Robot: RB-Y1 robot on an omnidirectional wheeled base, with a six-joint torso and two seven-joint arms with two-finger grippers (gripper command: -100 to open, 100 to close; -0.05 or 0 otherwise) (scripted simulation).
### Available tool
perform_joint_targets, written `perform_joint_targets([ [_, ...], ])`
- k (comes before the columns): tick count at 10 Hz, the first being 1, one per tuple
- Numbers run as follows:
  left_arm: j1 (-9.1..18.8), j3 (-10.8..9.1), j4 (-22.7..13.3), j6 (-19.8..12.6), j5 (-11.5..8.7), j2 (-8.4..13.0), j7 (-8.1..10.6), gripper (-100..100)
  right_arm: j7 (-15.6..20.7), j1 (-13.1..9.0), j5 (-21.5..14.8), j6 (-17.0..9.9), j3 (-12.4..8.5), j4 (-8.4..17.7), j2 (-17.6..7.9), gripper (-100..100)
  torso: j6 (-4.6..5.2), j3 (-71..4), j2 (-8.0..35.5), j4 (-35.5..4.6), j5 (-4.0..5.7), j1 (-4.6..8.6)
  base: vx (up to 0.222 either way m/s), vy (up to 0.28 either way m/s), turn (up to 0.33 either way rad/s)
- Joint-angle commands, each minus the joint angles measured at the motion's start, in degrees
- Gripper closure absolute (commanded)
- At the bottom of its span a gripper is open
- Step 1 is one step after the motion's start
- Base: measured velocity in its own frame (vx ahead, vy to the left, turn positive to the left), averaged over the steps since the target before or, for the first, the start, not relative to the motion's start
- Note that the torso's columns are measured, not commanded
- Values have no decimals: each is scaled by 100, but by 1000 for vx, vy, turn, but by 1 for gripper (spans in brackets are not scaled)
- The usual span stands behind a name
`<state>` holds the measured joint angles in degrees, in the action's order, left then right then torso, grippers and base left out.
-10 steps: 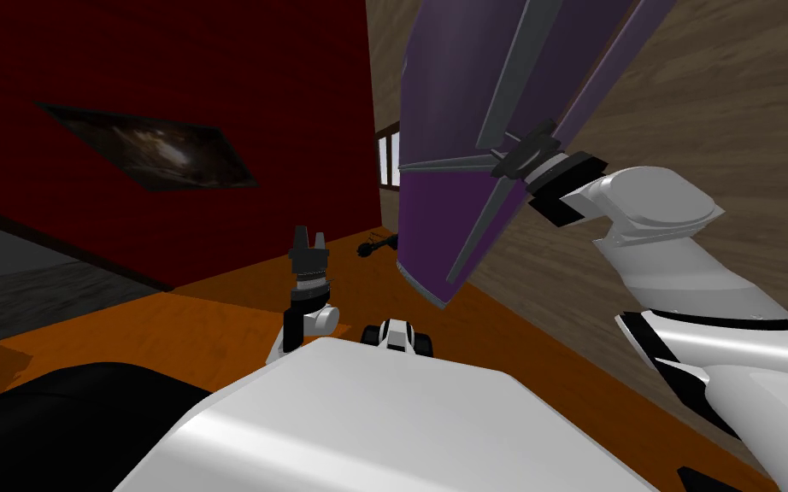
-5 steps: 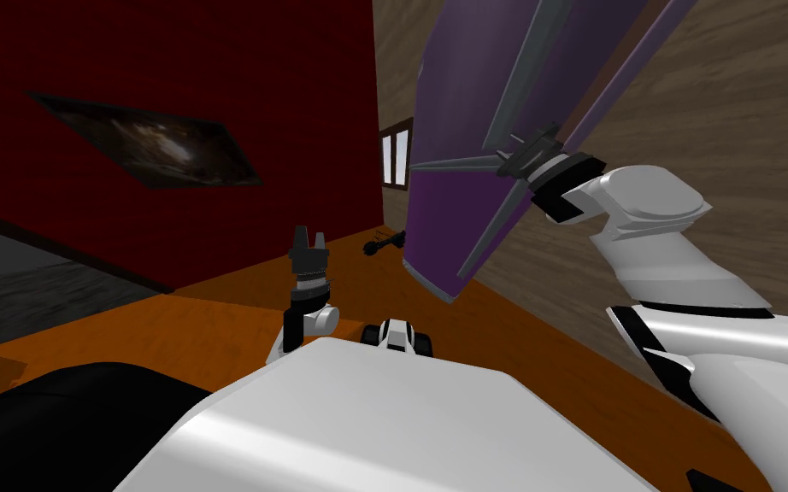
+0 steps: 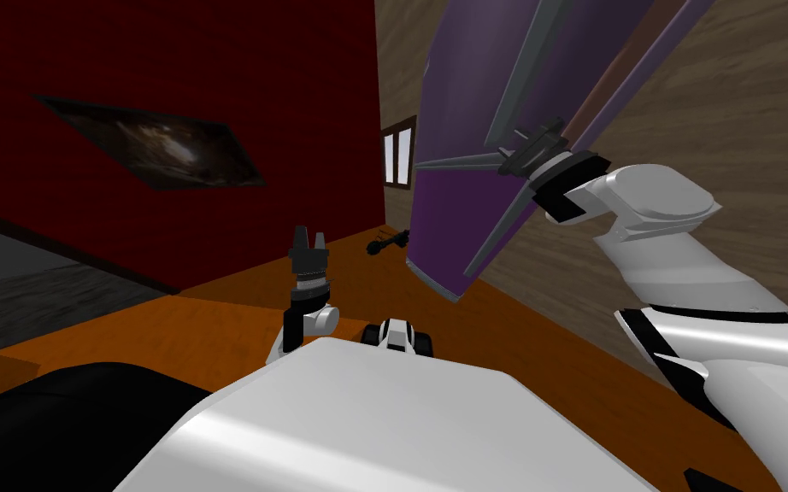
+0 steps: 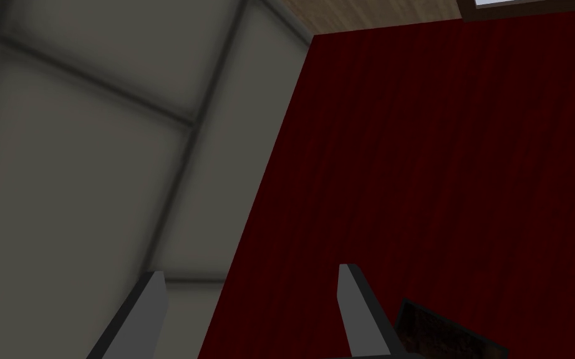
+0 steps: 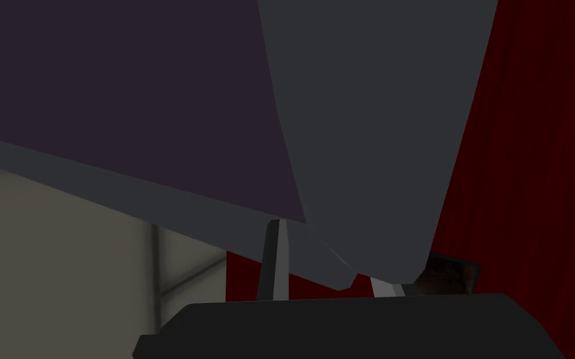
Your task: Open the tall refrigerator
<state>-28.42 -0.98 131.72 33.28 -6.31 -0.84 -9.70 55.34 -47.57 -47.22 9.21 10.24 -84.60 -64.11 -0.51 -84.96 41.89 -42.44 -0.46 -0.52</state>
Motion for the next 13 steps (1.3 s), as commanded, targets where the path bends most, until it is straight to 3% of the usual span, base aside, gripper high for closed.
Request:
perform_joint_targets([
  [1, 0, 0, 0, 0, 0, 0, 0, 0, 14, -56, 55, -417, -1, -200, -48, 100, -9, -8, 0, -13, -14, -11, -1, -11, 25],
  [2, 0, 0, 0, 0, 0, 0, 0, 0, 14, -56, 55, -445, -1, -200, -48, 100, -3, -7, 5, -20, -19, -20, -2, -13, -5],
  [3, 0, 0, 0, 0, 0, 0, 0, 0, 308, -27, 341, -620, 97, -471, -249, 100, -2, -3, 10, -26, -25, -29, 35, 58, 72],
  [5, 0, 1, 0, 0, 0, -1, 0, 0, 445, -27, 524, -1023, 97, -783, -249, 100, -28, -8, 9, -37, -65, -105, 30, 80, 20],
  [6, 1, 1, 0, 0, 0, -1, 0, 0, 445, -27, 524, -1210, 97, -783, -249, 100, -32, -15, 10, -45, -69, -95, -15, 25, -16],
  [11, 0, 0, 0, 0, 0, 0, 0, 0, 445, -27, 524, -1271, 97, -783, -249, 100, -34, -42, -29, -34, -57, -67, -1, -7, 0],
  [12, 0, 0, 0, 0, 0, 0, 0, 0, 755, 2, 779, -1429, 195, -1006, -450, 100, -37, -36, -22, -34, -62, -79, 13, 83, 117],
  [13, 1, 1, 0, 0, 0, 0, 0, 0, 877, 2, 907, -1503, 195, -1071, -451, 100, -55, -43, -27, -39, -85, -127, 33, 103, 34],
])
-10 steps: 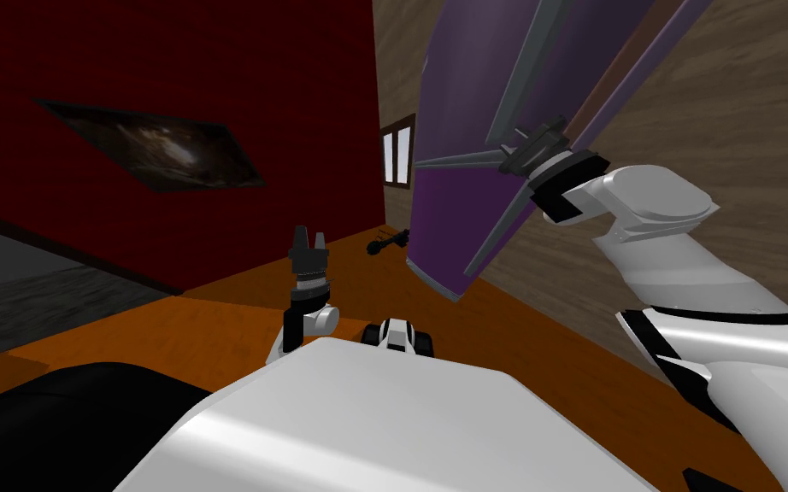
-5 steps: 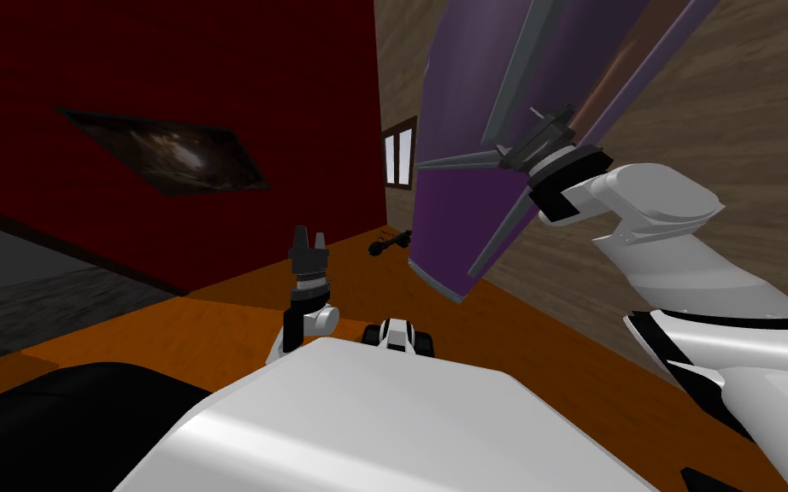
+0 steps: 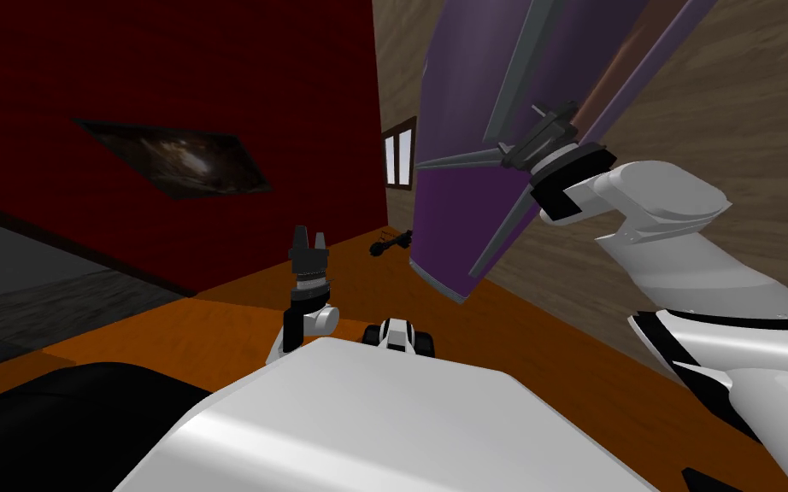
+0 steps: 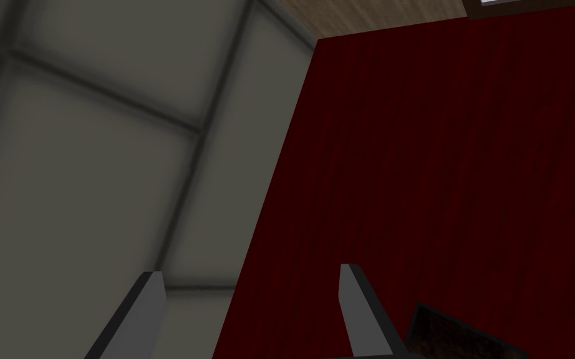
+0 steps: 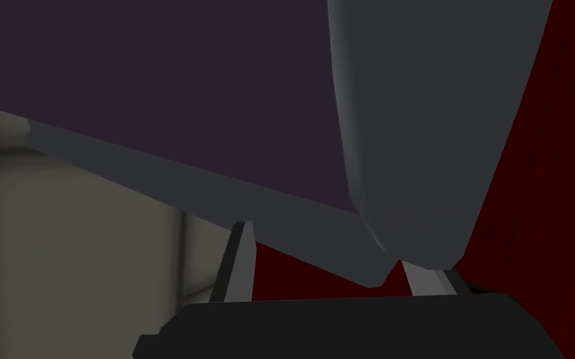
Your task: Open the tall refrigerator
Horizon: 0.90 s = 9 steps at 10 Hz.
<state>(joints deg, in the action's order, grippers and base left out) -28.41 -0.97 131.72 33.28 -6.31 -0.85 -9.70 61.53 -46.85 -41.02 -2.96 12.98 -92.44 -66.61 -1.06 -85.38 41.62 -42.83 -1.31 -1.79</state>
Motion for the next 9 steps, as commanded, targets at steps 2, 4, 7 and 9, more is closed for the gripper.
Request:
perform_joint_targets([
  [2, 0, 0, 1, 0, 0, 0, 0, 0, 258, -70, 372, -515, -79, -581, -200, 100, 2, -5, -3, -1, -4, 7, 19, 38, -19],
  [4, 0, -1, 0, 0, 0, 1, 0, 0, 258, -70, 372, -815, -79, -581, -200, 100, -1, -4, 5, -16, 1, 41, 2, -10, 18],
  [7, 0, -1, 0, 0, 0, 1, 0, 0, 258, -70, 372, -879, -79, -581, -200, 100, 9, -13, -5, -17, 0, 28, -3, -5, -8],
  [9, 0, -1, 0, 0, 0, 1, 0, 0, 235, 221, 458, -806, 61, -563, -338, 100, 0, -7, -1, -14, -9, 9, -3, 53, -46],
])
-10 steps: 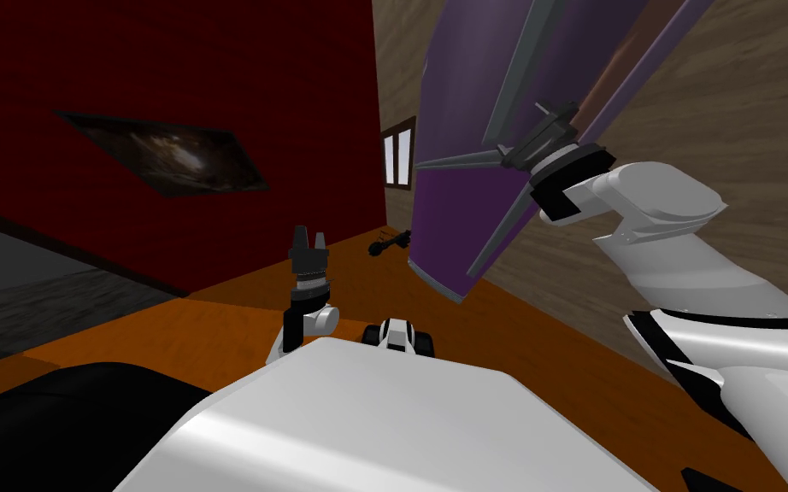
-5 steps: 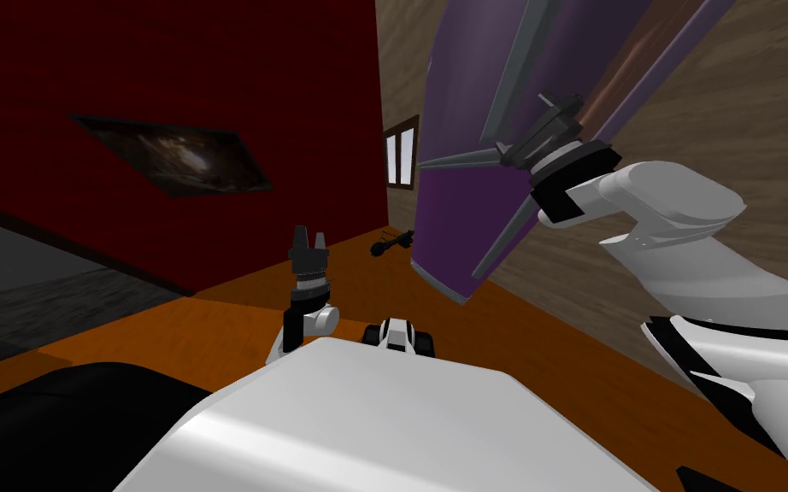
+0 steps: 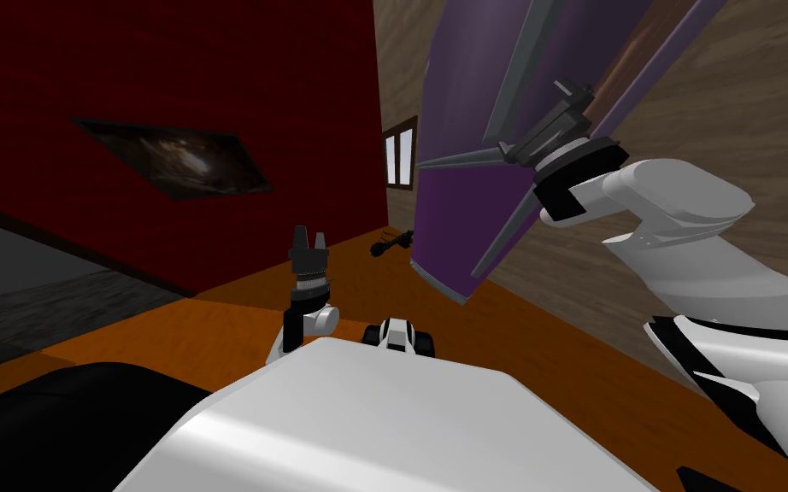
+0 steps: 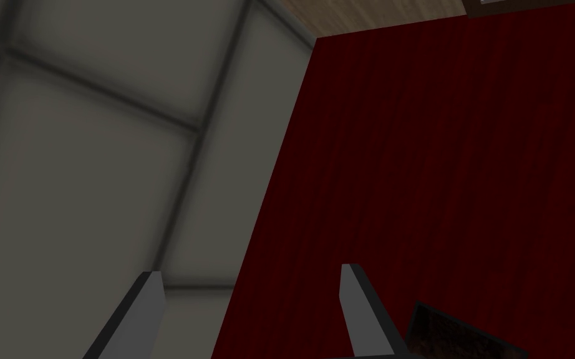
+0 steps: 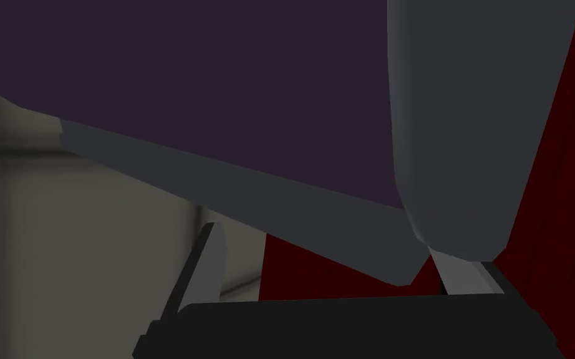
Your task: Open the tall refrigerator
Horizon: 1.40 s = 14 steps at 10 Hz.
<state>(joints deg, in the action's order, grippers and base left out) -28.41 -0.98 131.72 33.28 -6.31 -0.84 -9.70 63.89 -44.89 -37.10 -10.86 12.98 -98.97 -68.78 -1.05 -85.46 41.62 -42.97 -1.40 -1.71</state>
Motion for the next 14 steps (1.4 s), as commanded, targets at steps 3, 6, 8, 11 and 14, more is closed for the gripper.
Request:
perform_joint_targets([
  [3, 1, 3, 0, 0, 0, -3, 0, 0, -4, 73, 197, -48, 181, 270, -361, 100, 15, 36, 37, 22, 20, 13, -24, 269, -57],
  [6, 0, 4, 1, 0, 0, -4, 0, 0, -7, 146, 394, -96, 363, 539, -722, 100, 40, 18, 2, 47, 49, 48, 17, 376, -51],
  [8, 1, 4, 1, 0, 1, -4, 0, 0, -9, 195, 525, -129, 484, 719, -963, 100, 42, 16, -1, 60, 66, 80, -10, 415, -38],
  [11, 0, 3, 1, 0, 0, -3, 0, 0, -12, 244, 656, -161, 605, 899, -1203, 100, 77, 36, 10, 71, 115, 161, 2, 324, -32],
  [14, 0, 1, 0, 0, 0, -1, 0, 0, 29, 311, 684, -220, 669, 922, -1236, 100, 101, 44, 12, 86, 153, 207, 30, 149, -23],
])
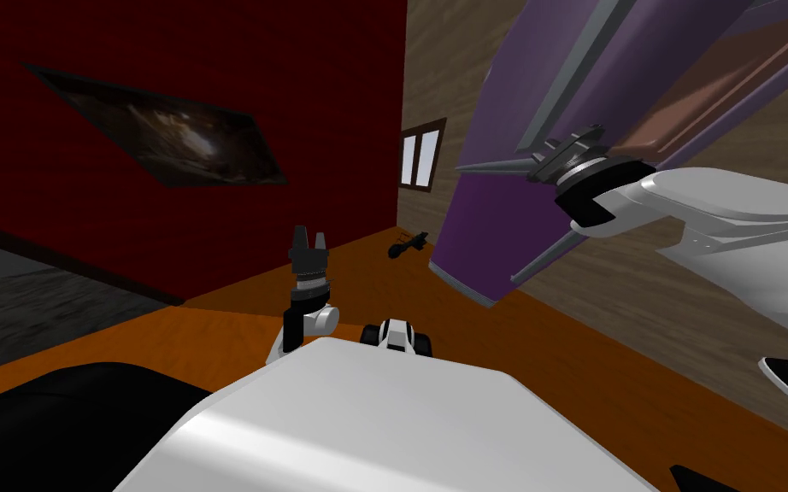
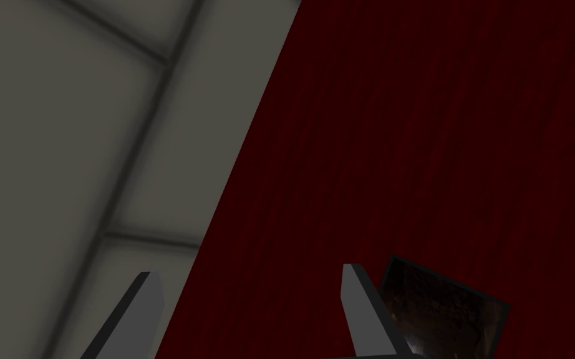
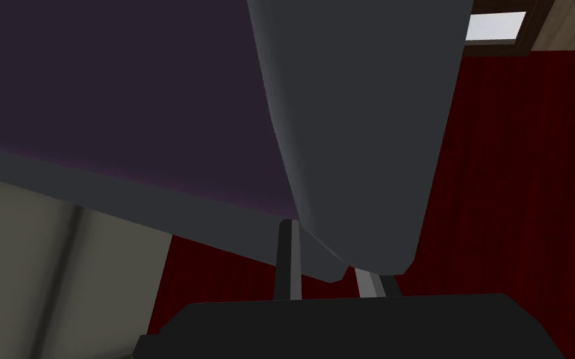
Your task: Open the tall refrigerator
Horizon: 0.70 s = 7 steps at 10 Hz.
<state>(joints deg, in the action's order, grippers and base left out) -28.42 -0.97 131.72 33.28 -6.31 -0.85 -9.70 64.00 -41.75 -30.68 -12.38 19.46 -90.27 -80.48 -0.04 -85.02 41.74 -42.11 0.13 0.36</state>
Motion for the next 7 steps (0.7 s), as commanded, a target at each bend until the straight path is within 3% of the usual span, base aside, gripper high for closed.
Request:
perform_joint_targets([
  [1, -1, 0, 0, 0, 0, 0, 0, 0, 62, 17, 50, -158, 23, 148, -108, 100, -9, -6, -11, 7, -15, -35, 82, 284, -37],
  [3, 0, 2, 1, 0, 0, -2, 0, 0, 106, 36, 58, -249, 23, 244, -151, 100, -30, -14, -17, 18, -36, -89, 37, 311, -27],
  [7, -1, 1, 1, 0, 0, -1, 0, 0, 194, 74, 74, -429, 25, 436, -235, 100, -25, -33, -36, 4, -24, -25, 81, 246, -13],
])
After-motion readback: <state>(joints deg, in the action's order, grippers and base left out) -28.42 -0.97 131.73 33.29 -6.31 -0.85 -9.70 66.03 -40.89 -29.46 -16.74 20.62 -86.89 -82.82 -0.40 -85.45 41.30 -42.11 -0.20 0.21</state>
